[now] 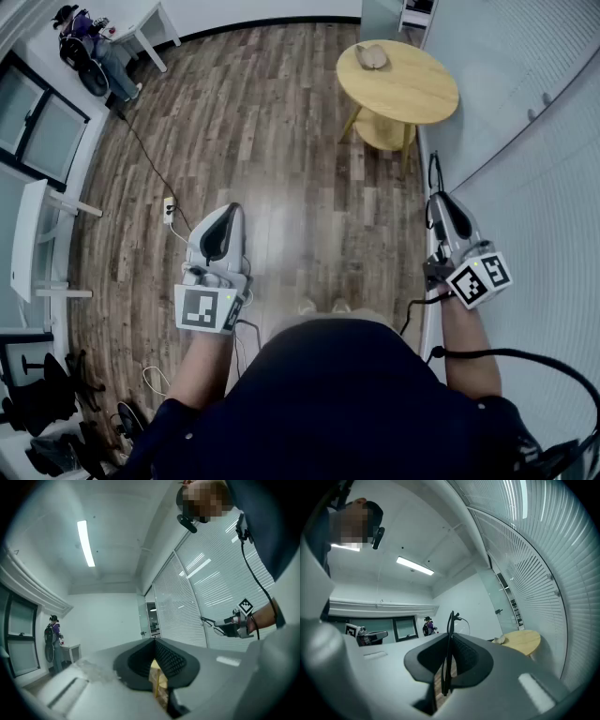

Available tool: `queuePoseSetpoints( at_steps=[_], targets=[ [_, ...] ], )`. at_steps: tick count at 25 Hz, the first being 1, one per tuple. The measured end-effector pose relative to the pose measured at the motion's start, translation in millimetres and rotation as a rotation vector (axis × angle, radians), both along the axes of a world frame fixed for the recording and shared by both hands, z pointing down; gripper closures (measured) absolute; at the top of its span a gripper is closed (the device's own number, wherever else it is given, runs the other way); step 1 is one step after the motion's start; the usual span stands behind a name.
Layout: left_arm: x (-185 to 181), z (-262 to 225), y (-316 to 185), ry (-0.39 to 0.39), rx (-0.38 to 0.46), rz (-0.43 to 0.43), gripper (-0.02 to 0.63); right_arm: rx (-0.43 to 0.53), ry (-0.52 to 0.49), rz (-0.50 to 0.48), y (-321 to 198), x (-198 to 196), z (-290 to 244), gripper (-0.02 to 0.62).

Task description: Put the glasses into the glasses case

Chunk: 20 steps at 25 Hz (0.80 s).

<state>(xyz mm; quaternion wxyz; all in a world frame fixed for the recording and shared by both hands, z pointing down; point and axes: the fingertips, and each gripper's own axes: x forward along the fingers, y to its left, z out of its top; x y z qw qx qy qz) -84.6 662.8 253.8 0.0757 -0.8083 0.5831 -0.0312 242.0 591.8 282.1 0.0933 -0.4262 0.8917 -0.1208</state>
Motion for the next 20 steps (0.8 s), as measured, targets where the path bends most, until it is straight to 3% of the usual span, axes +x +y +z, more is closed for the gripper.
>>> queuePoseSetpoints(
  at_steps=[15, 20],
  targets=[
    [40, 7, 2, -0.024, -0.005, -0.014, 0.606, 0.016, -0.004, -0.052, 0, 27, 4, 0.561],
    [40, 19, 0, -0.035, -0.059, -0.041, 0.606, 0.003, 0.006, -0.059, -10, 26, 12, 0.561]
  ],
)
